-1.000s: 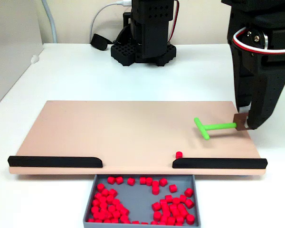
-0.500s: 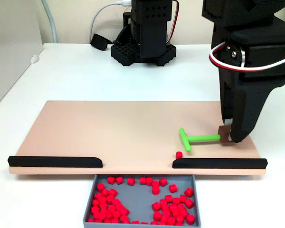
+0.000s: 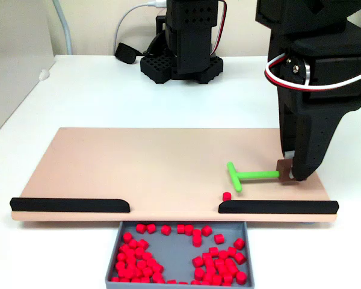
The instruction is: Push granules from left to the grey container
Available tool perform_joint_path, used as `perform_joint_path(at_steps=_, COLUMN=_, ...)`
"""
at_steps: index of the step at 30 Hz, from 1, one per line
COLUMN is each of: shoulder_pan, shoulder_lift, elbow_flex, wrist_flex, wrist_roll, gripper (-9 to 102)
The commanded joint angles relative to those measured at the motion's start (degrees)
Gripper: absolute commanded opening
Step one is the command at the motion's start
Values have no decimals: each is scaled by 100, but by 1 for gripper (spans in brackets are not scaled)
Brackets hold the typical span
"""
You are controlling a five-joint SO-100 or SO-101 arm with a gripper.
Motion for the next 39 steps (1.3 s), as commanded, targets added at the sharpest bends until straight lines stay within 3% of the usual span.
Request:
perform_joint_path(at_steps=1, shoulder_pan=-62, shoulder_lift=18, elbow_flex=-193, wrist_flex=-26, wrist_roll=9, gripper=0)
perform_joint_path(at_steps=39, shoulder_pan=272, shoulder_lift=-483, elbow_flex=-439, wrist_flex=53, wrist_roll=-246, gripper=0)
